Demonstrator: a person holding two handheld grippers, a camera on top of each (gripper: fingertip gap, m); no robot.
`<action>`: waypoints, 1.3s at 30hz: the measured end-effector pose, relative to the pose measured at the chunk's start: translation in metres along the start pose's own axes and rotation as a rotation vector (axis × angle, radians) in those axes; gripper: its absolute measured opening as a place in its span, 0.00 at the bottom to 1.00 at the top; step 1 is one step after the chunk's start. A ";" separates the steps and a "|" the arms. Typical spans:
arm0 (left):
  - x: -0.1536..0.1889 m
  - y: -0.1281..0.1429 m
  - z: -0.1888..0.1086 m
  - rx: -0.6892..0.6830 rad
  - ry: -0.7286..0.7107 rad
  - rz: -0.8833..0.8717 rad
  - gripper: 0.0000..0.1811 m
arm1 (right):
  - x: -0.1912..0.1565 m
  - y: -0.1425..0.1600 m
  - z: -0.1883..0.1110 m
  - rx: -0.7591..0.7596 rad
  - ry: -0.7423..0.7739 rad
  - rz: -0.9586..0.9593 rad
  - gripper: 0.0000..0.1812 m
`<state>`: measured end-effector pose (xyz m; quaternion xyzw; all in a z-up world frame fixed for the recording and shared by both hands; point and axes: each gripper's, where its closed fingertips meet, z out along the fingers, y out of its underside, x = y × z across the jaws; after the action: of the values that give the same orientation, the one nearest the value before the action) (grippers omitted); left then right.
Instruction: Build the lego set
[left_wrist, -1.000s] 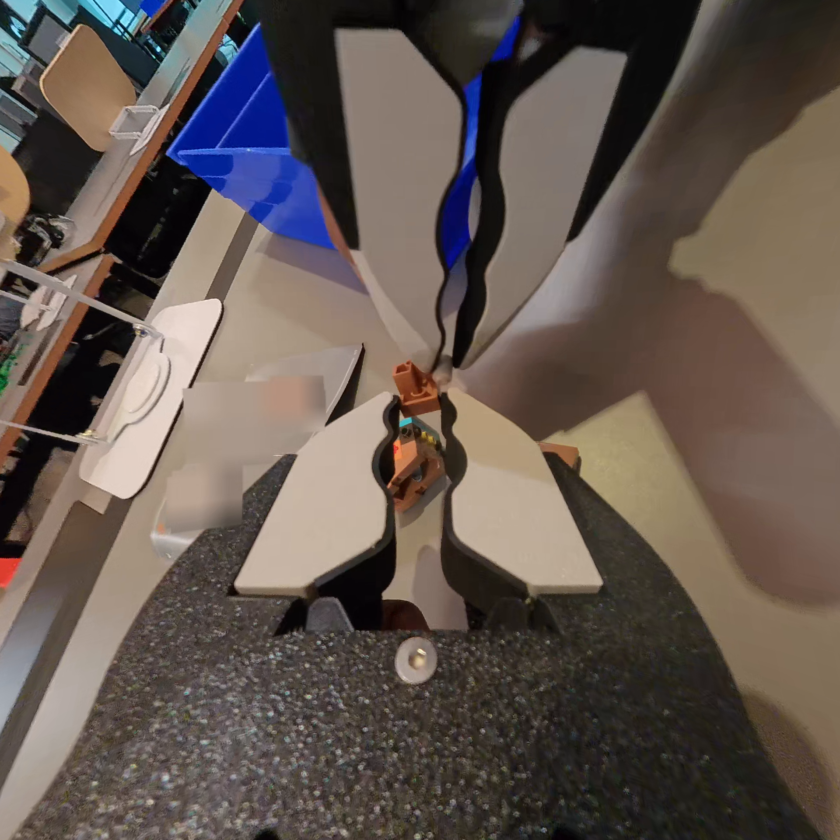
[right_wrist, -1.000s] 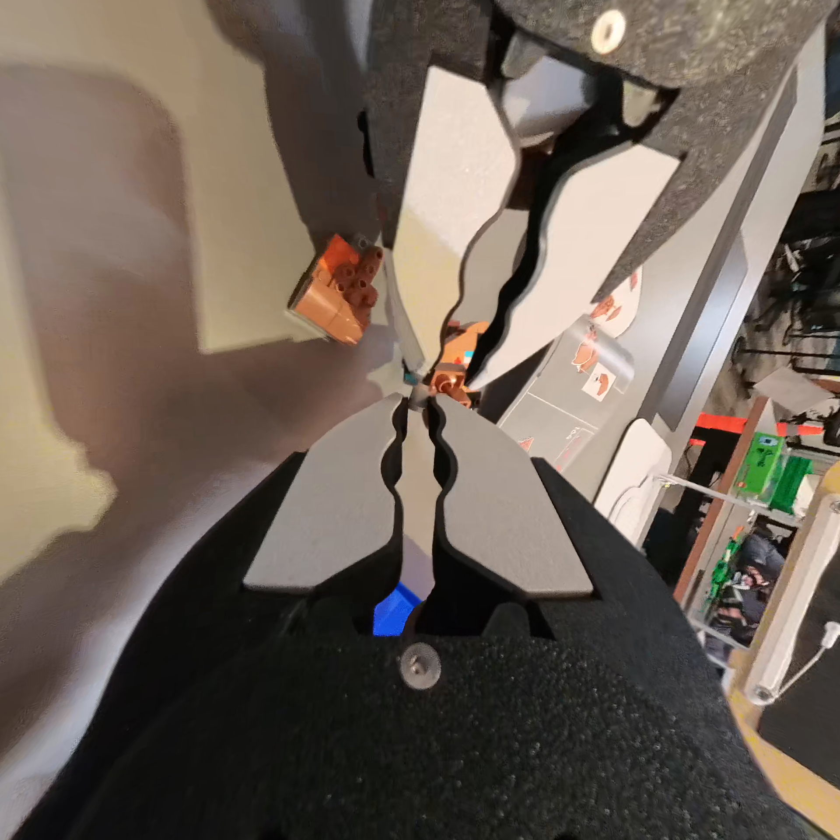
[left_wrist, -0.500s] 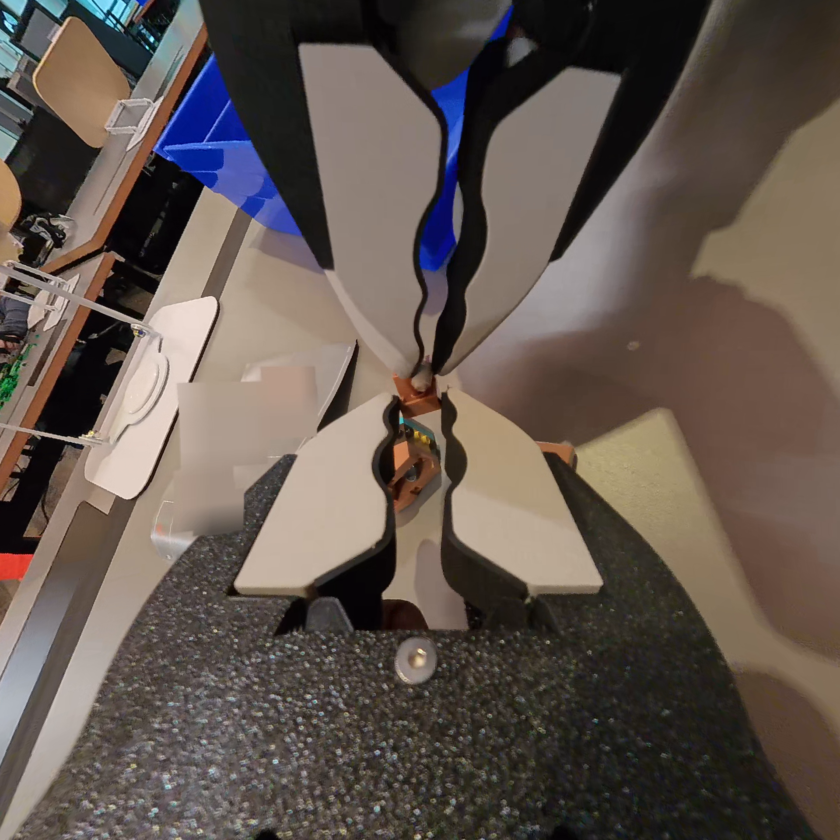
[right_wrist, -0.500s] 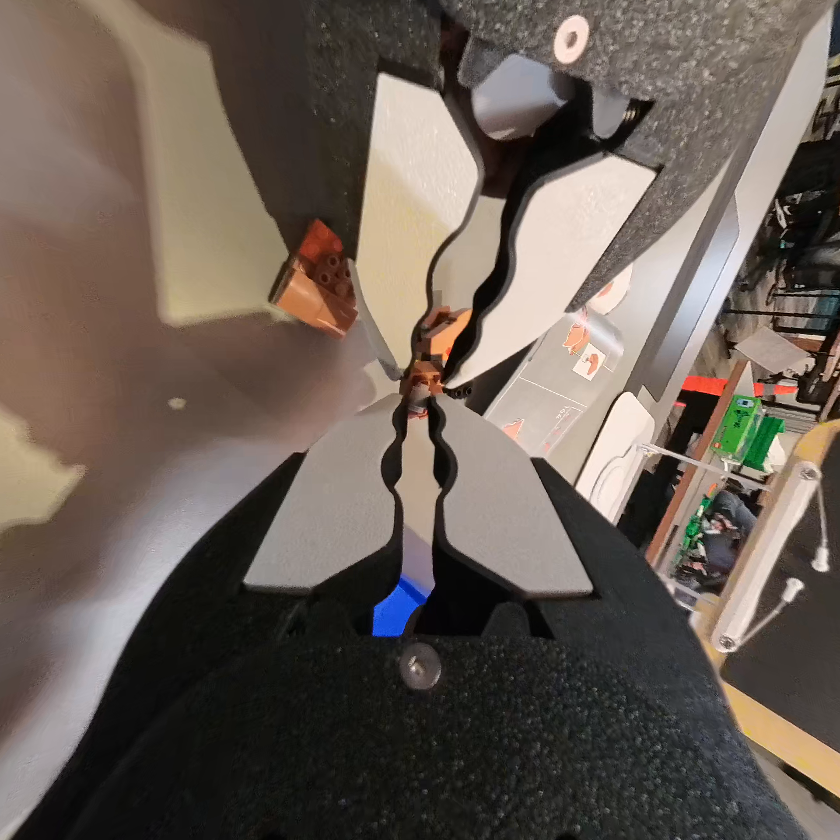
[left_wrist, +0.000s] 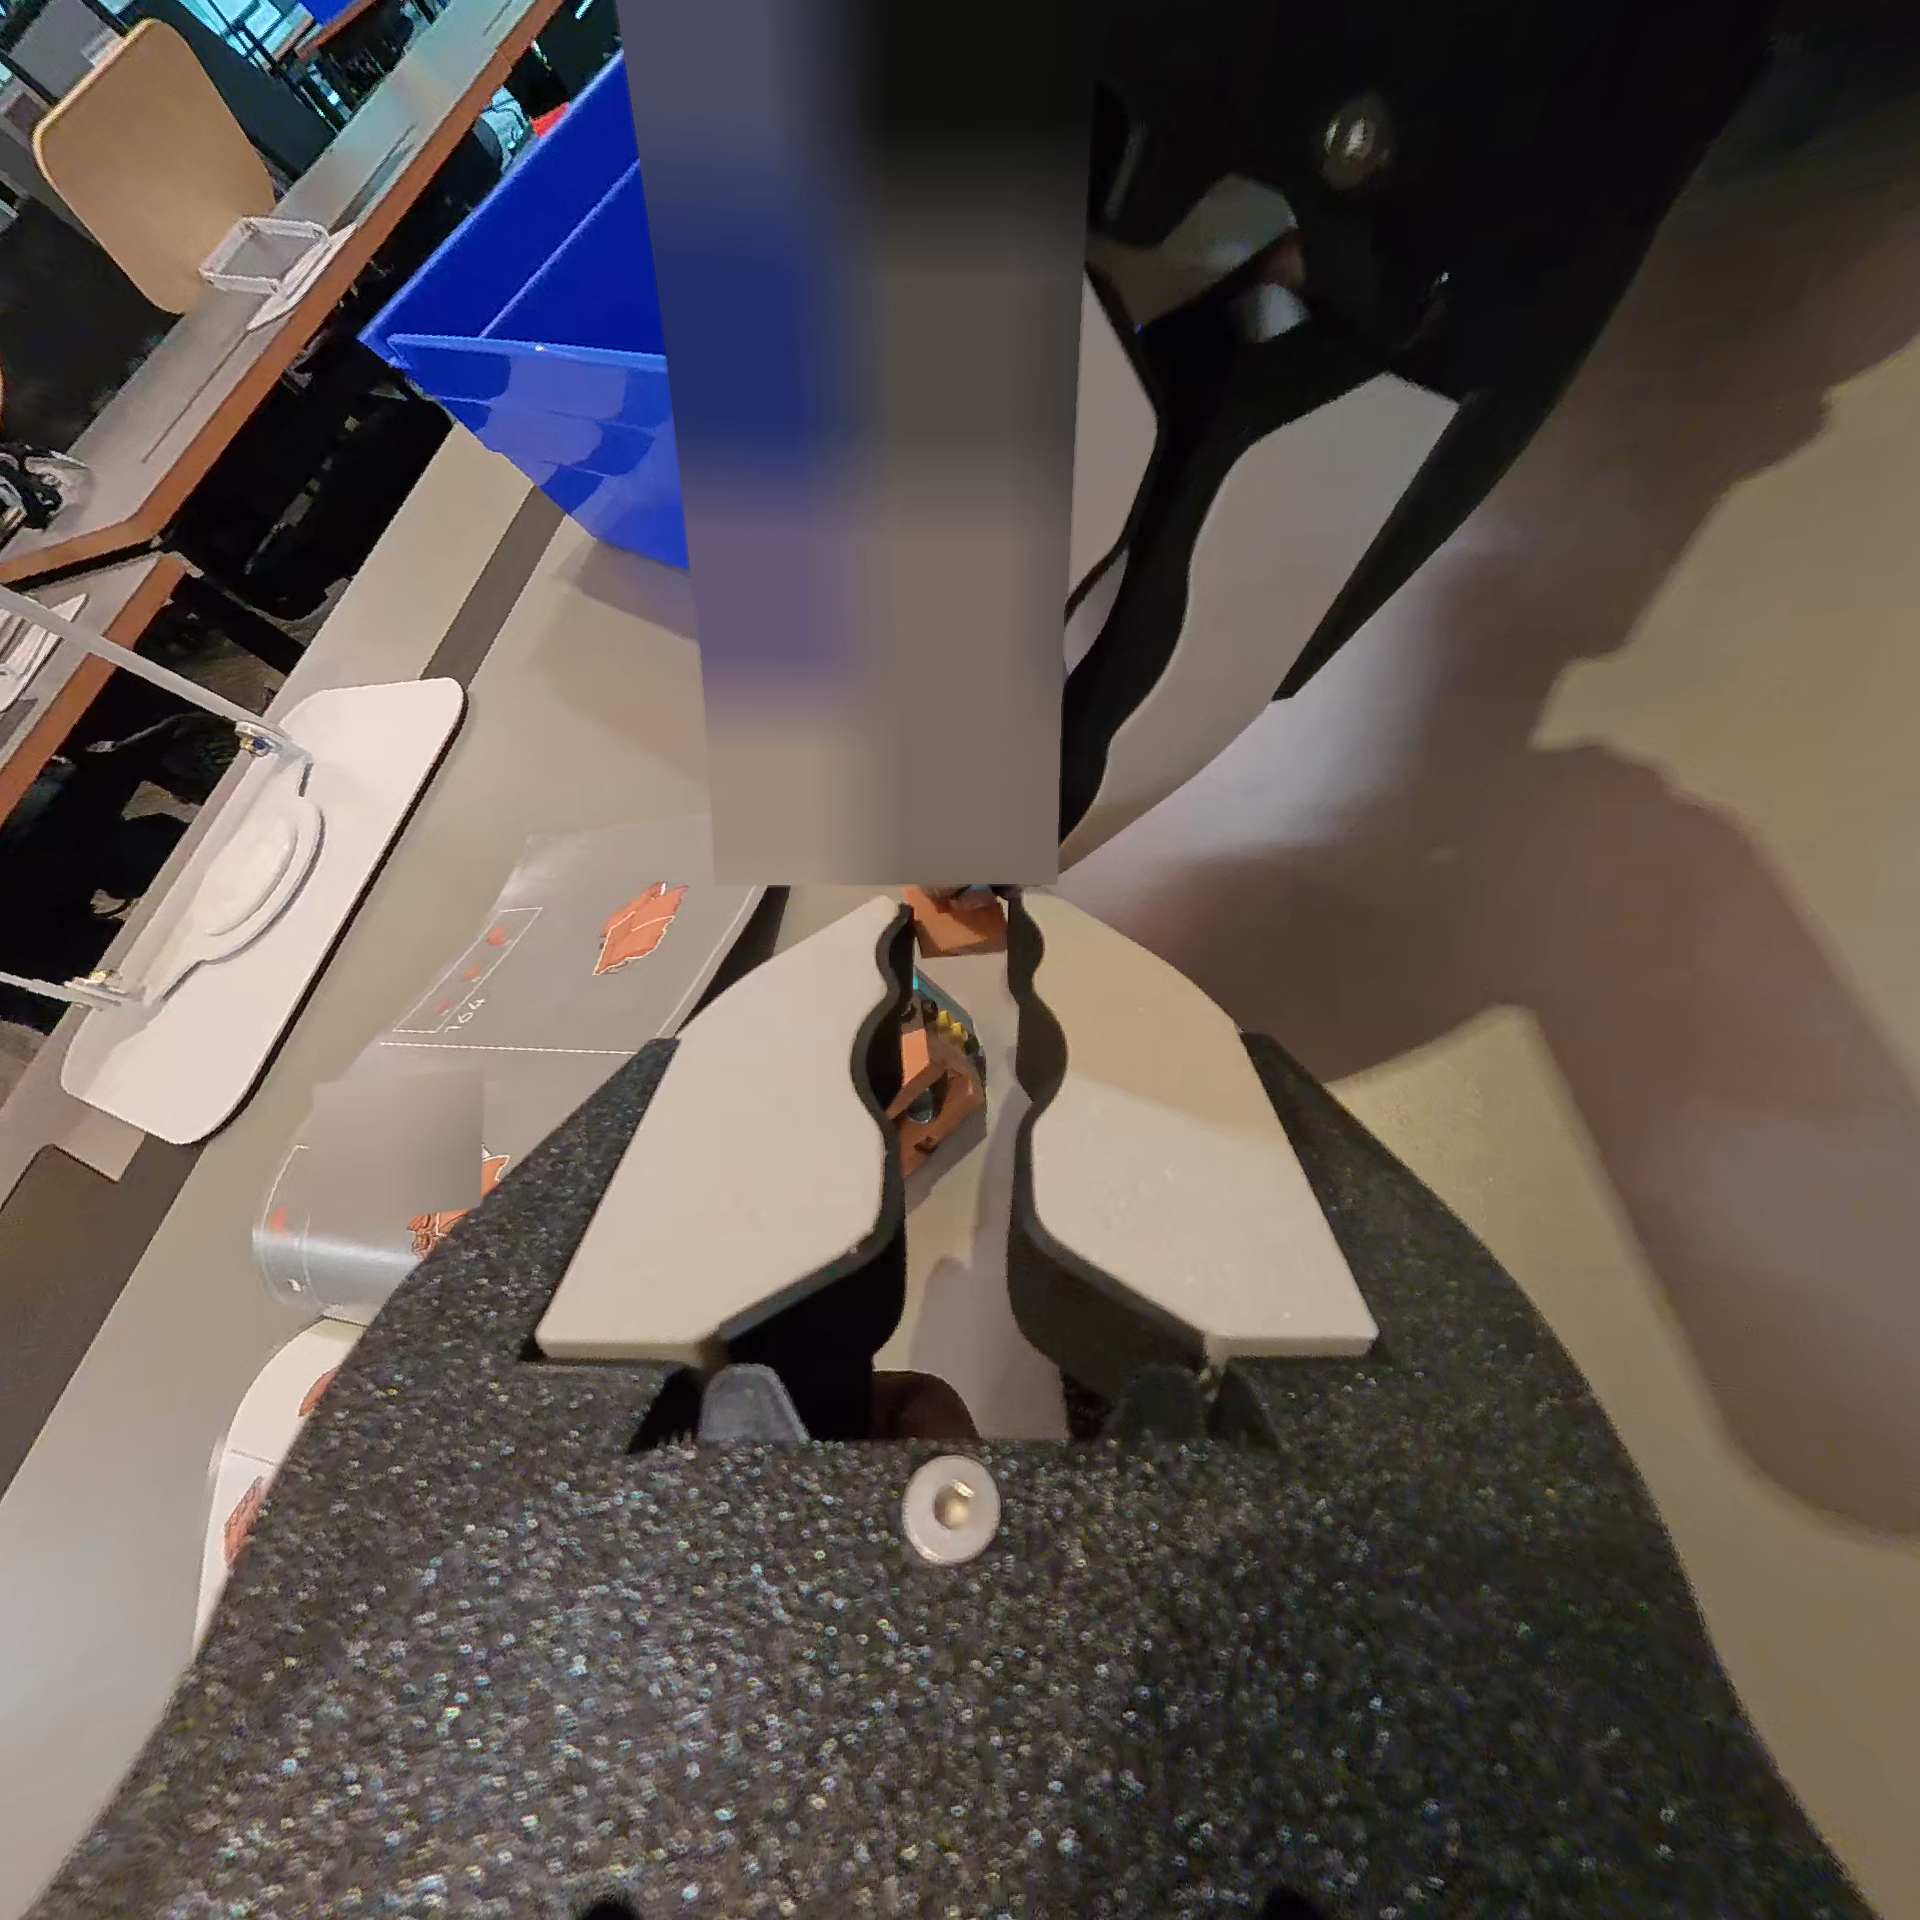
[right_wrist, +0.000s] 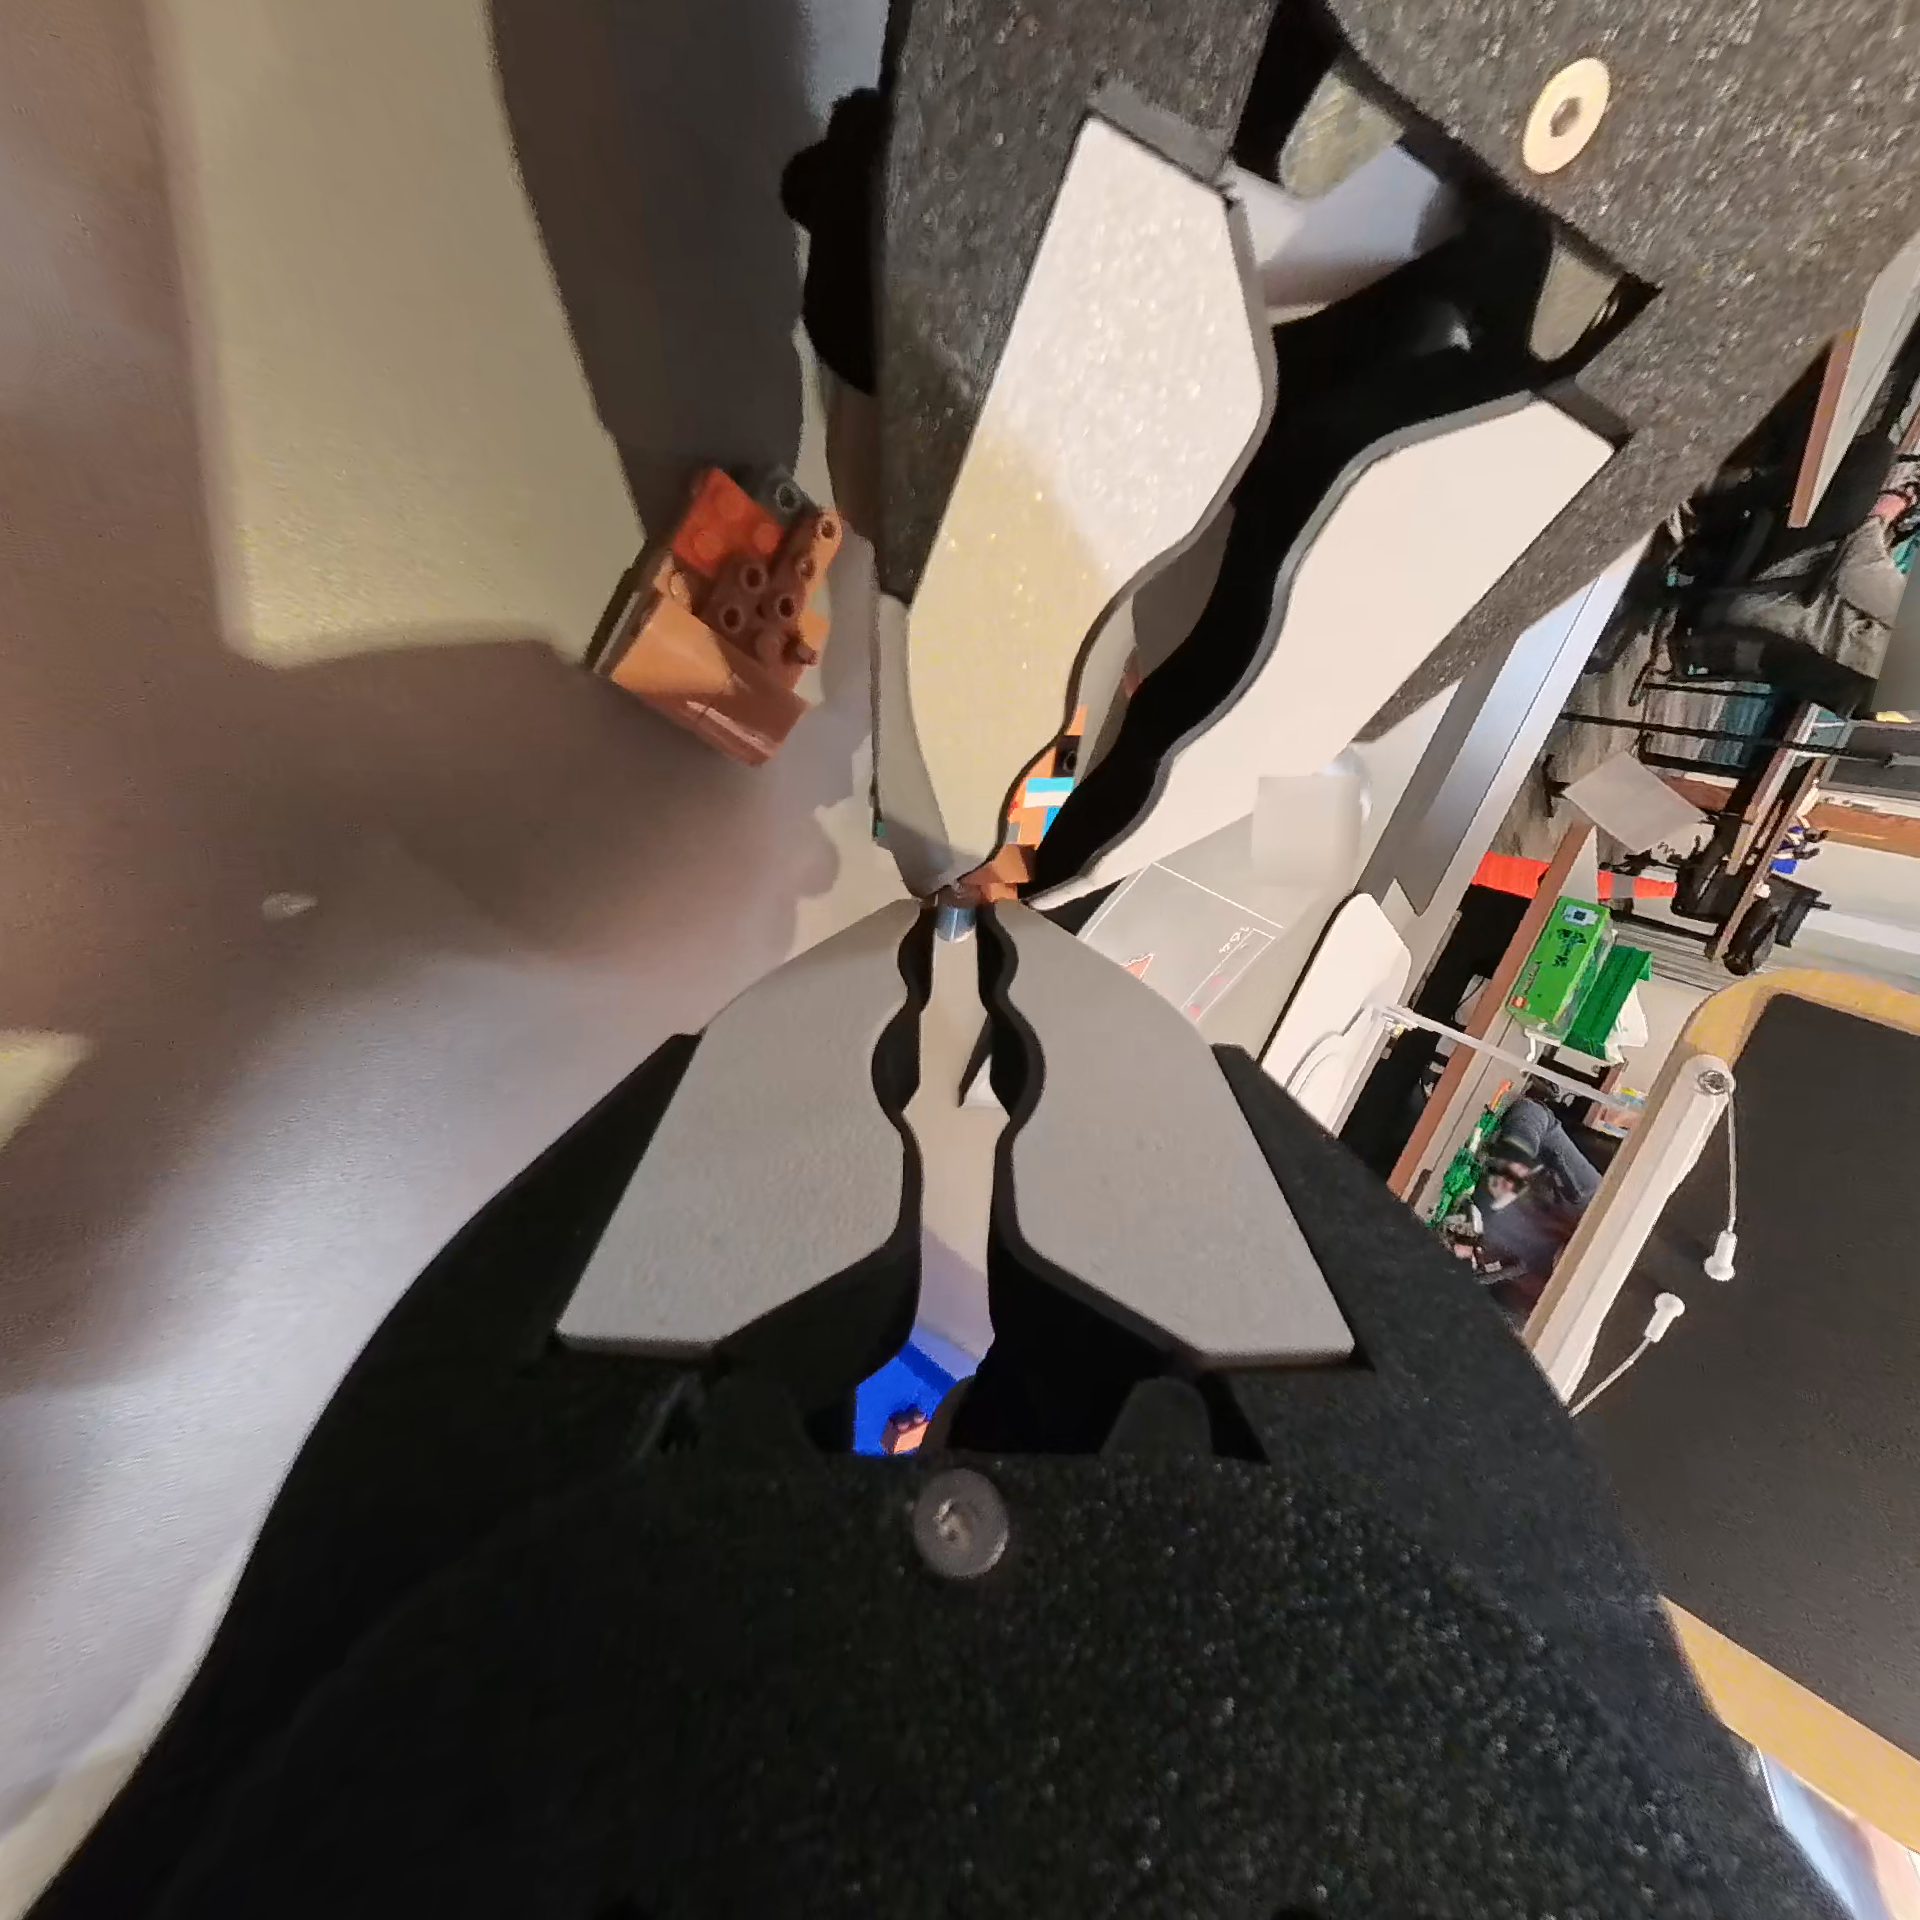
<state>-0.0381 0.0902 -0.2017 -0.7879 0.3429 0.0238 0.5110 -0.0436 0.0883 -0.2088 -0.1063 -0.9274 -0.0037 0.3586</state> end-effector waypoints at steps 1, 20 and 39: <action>0.000 -0.001 0.000 0.006 0.001 -0.005 0.09 | 0.001 0.000 -0.001 0.005 0.004 -0.001 0.04; -0.005 -0.008 -0.005 0.065 0.017 -0.063 0.09 | 0.008 -0.004 -0.010 0.066 0.031 0.012 0.04; -0.004 -0.007 -0.005 0.065 0.027 -0.074 0.09 | 0.008 -0.006 -0.011 0.094 0.026 0.008 0.04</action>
<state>-0.0387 0.0902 -0.1925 -0.7833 0.3210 -0.0170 0.5322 -0.0435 0.0832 -0.1949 -0.0931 -0.9214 0.0400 0.3751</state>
